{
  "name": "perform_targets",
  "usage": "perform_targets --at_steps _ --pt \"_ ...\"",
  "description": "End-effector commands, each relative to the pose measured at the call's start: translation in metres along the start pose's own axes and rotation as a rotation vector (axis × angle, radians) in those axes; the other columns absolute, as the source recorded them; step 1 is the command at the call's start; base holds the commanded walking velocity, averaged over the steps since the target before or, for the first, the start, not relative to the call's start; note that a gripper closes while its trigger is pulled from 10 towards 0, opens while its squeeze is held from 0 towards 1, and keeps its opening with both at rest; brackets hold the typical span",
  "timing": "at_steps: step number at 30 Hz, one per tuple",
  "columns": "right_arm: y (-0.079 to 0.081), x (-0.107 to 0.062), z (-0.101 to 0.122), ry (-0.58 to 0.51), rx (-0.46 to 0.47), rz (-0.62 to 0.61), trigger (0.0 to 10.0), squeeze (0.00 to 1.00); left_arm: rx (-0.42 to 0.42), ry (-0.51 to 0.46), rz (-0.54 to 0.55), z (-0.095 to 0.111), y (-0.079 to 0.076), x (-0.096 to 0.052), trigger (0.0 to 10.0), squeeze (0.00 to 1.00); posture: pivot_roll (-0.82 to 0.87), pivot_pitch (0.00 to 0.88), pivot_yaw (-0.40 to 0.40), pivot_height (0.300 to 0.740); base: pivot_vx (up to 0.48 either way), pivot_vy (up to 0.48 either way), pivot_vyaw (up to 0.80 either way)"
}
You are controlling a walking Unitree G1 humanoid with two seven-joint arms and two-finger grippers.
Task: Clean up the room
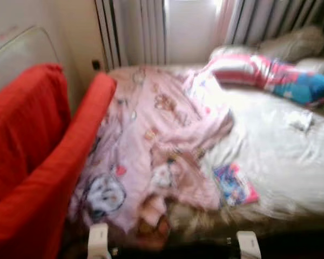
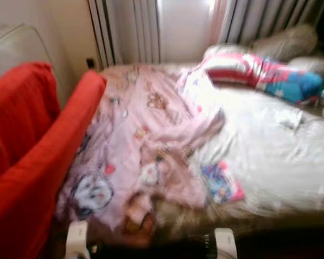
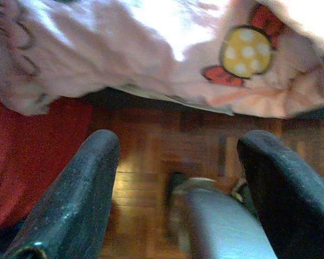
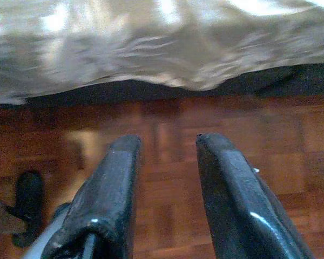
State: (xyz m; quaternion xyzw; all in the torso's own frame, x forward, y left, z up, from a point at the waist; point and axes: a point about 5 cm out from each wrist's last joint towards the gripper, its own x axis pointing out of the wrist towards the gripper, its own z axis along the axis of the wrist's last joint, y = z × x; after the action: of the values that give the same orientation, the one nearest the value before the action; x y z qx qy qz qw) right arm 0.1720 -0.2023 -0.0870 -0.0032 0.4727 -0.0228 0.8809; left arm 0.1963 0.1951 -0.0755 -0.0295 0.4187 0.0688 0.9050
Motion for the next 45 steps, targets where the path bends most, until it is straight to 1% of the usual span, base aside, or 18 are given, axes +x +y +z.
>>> perform_targets --at_steps 1,16,27,29,34,40,45 --pt "0.006 0.001 0.002 -0.004 -0.001 0.015 10.0 0.0 0.012 0.02 0.028 -0.005 0.014 -0.002 10.0 0.0 0.08 0.008 -0.001 0.74 0.0 -0.469 0.0" --pt "0.006 0.001 0.003 -0.011 0.001 0.014 10.0 0.0 0.006 0.022 0.027 -0.005 0.017 -0.002 10.0 0.0 0.08 0.007 -0.002 0.74 0.0 -0.448 0.0" --pt "0.006 0.001 0.003 -0.022 0.023 0.011 10.0 0.0 -0.005 0.016 0.028 -0.005 0.017 -0.002 10.0 0.0 0.07 0.0 -0.002 0.74 0.0 0.0 0.0" --pt "0.006 0.001 0.003 -0.024 0.024 0.012 10.0 0.0 -0.004 0.016 0.03 -0.006 0.021 -0.003 10.0 0.0 0.07 0.0 -0.002 0.74 0.0 0.0 0.0" --pt "0.006 0.001 0.004 -0.033 -0.001 0.018 10.0 0.0 -0.005 0.014 0.034 -0.006 0.025 -0.004 10.0 0.0 0.07 0.0 -0.004 0.74 0.302 0.0 0.0" --pt "0.006 0.001 0.005 -0.038 0.012 0.019 10.0 0.0 -0.008 0.014 0.034 -0.006 0.026 -0.004 10.0 0.0 0.07 0.0 -0.004 0.74 0.322 0.0 0.76" --pt "0.006 0.001 0.005 -0.04 0.03 0.014 10.0 0.0 -0.013 0.015 0.036 -0.007 0.027 -0.004 10.0 0.0 0.07 0.002 -0.005 0.74 0.335 0.0 0.0"
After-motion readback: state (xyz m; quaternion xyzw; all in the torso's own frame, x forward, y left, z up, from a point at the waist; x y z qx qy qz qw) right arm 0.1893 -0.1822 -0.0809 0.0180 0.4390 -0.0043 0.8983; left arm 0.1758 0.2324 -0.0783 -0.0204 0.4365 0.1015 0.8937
